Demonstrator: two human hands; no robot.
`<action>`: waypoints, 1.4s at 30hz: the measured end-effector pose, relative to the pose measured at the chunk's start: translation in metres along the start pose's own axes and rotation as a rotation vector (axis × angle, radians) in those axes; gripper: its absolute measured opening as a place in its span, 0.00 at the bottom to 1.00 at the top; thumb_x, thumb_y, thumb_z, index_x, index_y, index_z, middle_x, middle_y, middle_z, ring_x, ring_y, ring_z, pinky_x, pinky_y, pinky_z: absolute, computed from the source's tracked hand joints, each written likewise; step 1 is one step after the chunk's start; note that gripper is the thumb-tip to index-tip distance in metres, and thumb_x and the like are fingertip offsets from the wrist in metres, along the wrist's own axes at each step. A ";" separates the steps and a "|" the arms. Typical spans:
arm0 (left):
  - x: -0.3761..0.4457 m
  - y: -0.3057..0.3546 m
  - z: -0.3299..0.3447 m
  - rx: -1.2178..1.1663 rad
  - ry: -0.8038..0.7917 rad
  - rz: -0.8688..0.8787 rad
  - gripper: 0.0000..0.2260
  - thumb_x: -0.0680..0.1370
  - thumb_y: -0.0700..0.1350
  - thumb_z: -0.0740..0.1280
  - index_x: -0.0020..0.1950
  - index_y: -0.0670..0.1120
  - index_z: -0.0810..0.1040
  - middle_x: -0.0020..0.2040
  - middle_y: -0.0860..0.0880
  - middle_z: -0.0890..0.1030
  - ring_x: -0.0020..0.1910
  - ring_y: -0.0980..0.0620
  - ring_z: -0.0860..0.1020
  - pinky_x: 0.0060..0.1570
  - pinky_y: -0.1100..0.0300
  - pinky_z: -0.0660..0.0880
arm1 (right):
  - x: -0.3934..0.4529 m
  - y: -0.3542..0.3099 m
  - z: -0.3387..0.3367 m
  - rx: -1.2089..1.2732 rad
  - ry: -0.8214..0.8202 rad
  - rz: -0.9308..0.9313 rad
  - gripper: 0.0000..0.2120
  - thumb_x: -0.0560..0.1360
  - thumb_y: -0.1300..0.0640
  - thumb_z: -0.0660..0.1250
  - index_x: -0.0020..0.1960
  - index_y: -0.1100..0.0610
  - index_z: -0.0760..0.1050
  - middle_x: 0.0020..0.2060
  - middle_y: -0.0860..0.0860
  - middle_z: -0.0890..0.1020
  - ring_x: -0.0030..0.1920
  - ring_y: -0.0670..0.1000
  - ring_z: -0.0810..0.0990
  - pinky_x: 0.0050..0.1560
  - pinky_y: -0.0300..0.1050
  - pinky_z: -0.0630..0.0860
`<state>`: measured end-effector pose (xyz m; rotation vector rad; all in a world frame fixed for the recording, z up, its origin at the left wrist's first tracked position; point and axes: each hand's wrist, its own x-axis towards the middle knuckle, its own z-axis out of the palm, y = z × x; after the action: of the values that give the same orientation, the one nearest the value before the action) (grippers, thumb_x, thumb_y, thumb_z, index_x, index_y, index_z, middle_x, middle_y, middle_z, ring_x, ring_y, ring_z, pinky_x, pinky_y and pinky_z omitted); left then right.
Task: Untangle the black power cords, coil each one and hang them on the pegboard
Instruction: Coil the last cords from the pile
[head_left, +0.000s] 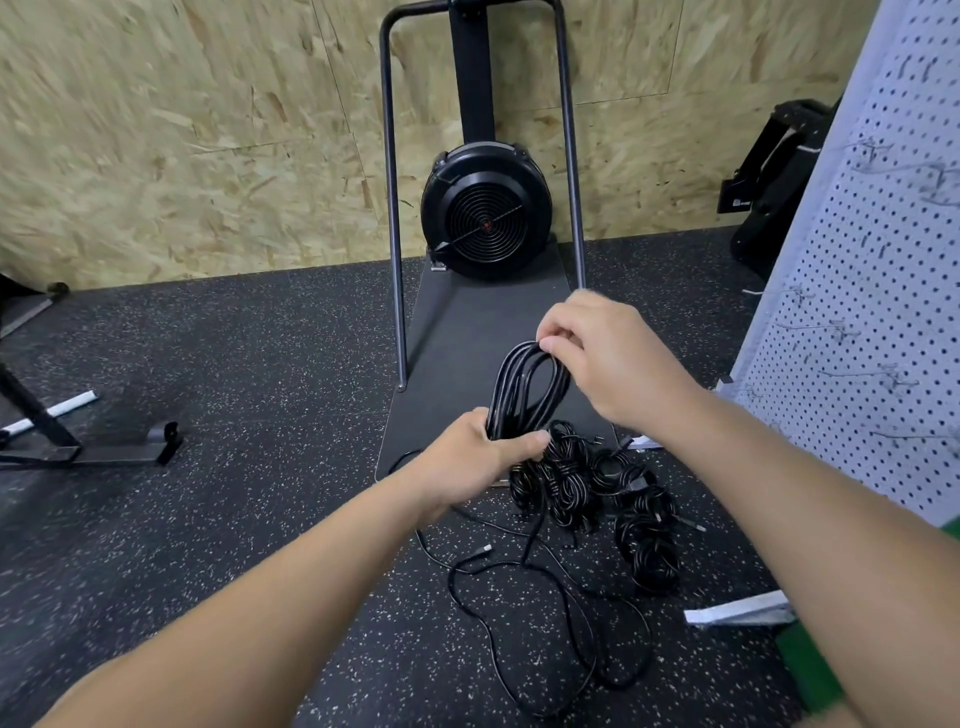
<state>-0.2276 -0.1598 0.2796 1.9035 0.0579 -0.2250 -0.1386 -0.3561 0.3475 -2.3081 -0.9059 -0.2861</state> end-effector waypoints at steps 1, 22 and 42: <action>0.000 0.000 -0.001 0.019 -0.007 0.002 0.13 0.84 0.55 0.73 0.56 0.46 0.87 0.55 0.47 0.89 0.53 0.49 0.87 0.60 0.52 0.81 | 0.000 -0.001 0.001 -0.022 0.005 -0.012 0.06 0.87 0.53 0.67 0.52 0.49 0.80 0.54 0.43 0.77 0.48 0.49 0.78 0.53 0.55 0.77; 0.011 0.007 -0.010 -0.314 0.292 0.061 0.18 0.87 0.56 0.68 0.41 0.53 0.68 0.34 0.52 0.62 0.31 0.51 0.63 0.41 0.52 0.73 | -0.016 0.001 0.048 0.512 -0.403 0.454 0.15 0.81 0.68 0.65 0.62 0.54 0.83 0.51 0.48 0.91 0.53 0.45 0.89 0.68 0.55 0.82; 0.017 0.006 -0.055 -0.244 0.589 0.085 0.19 0.83 0.59 0.69 0.44 0.46 0.69 0.33 0.50 0.62 0.31 0.49 0.60 0.39 0.51 0.62 | -0.020 -0.016 0.087 -0.117 -0.272 0.310 0.16 0.83 0.40 0.70 0.43 0.48 0.81 0.39 0.45 0.84 0.43 0.54 0.83 0.47 0.51 0.81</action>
<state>-0.2026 -0.1112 0.2997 1.6673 0.3814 0.3902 -0.1672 -0.3026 0.2792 -2.5954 -0.6544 0.1134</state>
